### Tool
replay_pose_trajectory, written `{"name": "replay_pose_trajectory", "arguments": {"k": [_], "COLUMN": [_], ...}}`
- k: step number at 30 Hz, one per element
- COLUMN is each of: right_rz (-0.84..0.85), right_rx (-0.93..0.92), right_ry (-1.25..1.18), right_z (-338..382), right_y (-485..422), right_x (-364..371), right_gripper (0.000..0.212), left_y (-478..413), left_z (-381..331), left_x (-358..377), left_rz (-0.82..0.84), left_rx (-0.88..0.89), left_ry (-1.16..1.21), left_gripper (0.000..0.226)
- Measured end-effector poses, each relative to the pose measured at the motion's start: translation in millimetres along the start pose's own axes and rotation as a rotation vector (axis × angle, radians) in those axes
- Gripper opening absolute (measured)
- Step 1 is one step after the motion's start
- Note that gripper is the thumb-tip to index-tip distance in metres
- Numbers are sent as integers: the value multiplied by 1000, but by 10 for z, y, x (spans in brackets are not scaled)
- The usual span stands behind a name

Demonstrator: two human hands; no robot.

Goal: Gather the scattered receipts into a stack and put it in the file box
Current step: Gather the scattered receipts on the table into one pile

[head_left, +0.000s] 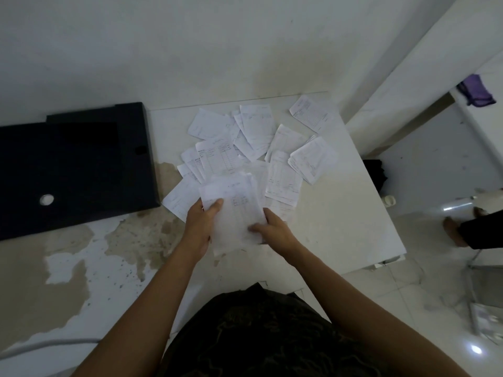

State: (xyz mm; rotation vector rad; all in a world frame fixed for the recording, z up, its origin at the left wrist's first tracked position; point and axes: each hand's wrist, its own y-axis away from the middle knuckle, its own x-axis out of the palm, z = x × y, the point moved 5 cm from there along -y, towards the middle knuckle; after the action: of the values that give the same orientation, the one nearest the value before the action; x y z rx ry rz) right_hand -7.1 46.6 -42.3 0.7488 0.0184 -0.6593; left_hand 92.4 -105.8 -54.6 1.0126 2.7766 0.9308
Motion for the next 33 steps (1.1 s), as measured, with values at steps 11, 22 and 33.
{"name": "replay_pose_trajectory", "arguments": {"k": [11, 22, 33], "right_rz": [-41, -52, 123], "right_rx": [-95, -53, 12], "right_ry": [-202, -159, -122], "right_z": [625, 537, 223], "right_y": [1, 13, -85], "right_x": [-170, -9, -16], "right_gripper": [49, 70, 38], "left_y": [79, 161, 292], "left_z": [59, -56, 184], "left_x": [68, 261, -1], "left_rz": [357, 336, 319], "left_rx": [-309, -263, -309], "left_ry": [331, 415, -64], "left_gripper": [42, 34, 33]}}
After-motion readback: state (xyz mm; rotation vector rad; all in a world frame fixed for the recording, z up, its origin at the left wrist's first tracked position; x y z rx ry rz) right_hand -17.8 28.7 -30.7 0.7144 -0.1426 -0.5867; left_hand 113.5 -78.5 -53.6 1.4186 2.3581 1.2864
